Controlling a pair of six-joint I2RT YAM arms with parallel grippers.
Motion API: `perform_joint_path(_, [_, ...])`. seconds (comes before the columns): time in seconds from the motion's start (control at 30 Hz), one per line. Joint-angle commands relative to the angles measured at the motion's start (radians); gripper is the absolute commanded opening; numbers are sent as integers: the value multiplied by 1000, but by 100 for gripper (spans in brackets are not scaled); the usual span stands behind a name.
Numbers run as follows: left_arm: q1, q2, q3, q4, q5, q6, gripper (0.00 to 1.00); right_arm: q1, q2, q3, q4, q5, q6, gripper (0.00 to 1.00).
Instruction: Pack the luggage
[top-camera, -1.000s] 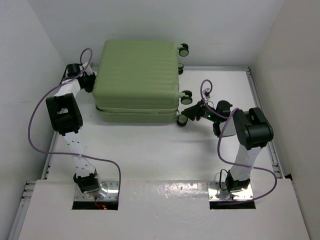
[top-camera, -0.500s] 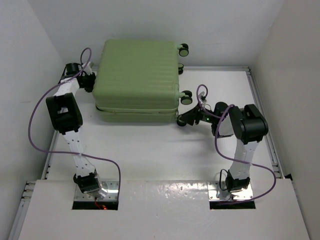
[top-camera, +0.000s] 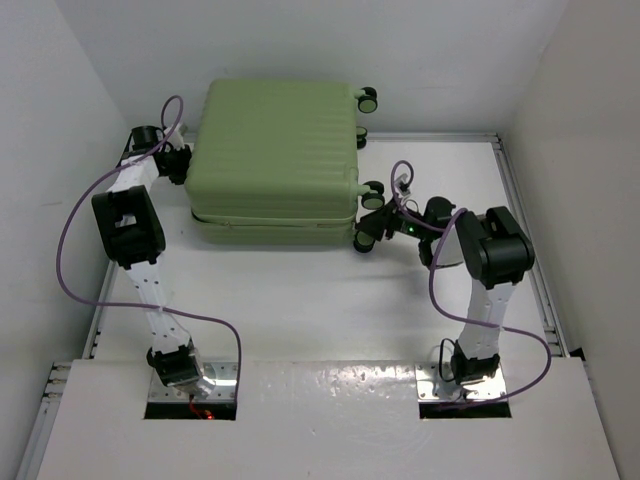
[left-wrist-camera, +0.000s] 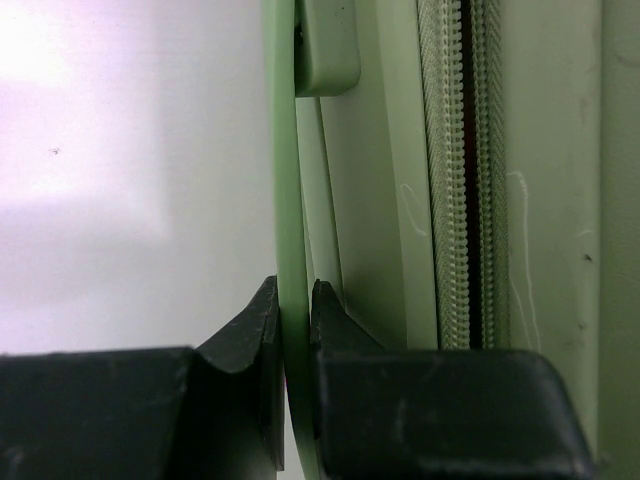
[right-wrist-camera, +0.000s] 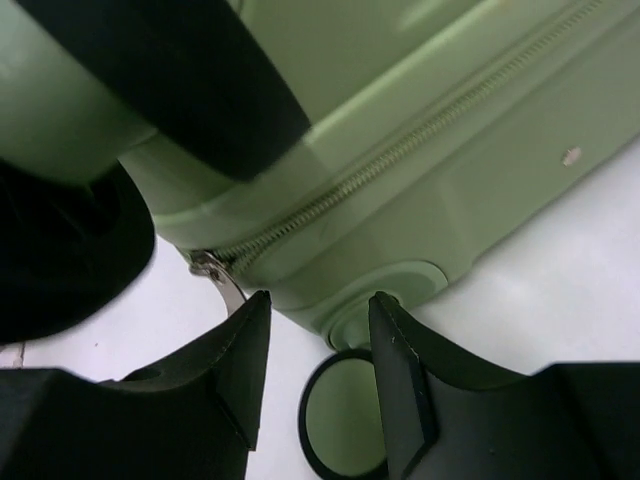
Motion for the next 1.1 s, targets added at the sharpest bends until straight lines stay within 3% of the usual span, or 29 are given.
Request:
perform_joint_path(0.0, [7,107,-80,-202,-62,102,0,27,-12,39,356,6,12,44])
perform_joint_path(0.43, [-3,89,-98,-202,-80,102,0,31,-26,-33,355,-34,26,42])
perform_joint_path(0.67, [-12,78,-109,-202,-99,111,0,-59,-41,-81,355,-78,-2,42])
perform_joint_path(1.07, [-52,78,-132,-202,-131,111,0,-42,-24,20,356,-57,91,42])
